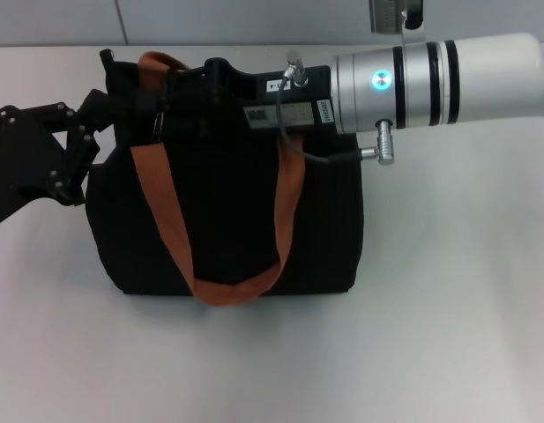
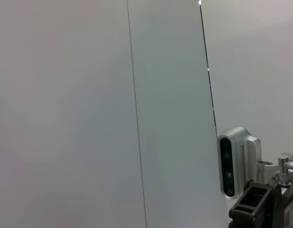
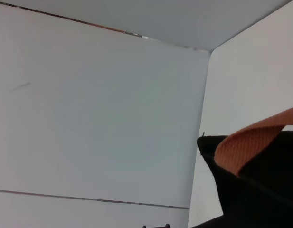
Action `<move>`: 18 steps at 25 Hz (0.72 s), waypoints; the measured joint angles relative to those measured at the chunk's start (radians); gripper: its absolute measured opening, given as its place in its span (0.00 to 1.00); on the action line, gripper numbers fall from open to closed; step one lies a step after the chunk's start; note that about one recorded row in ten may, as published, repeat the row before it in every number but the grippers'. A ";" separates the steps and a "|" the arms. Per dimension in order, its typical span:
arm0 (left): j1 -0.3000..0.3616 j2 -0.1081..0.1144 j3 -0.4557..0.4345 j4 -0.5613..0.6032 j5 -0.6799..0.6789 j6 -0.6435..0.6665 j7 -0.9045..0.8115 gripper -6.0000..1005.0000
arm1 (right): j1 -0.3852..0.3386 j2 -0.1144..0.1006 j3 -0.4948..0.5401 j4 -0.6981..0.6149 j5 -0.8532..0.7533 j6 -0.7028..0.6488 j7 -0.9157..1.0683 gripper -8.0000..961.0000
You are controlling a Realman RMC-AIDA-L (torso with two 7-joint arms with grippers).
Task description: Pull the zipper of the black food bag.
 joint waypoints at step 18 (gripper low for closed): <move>-0.001 0.001 -0.001 0.000 -0.004 0.006 -0.010 0.02 | -0.004 0.000 -0.021 -0.003 0.000 0.016 -0.037 0.33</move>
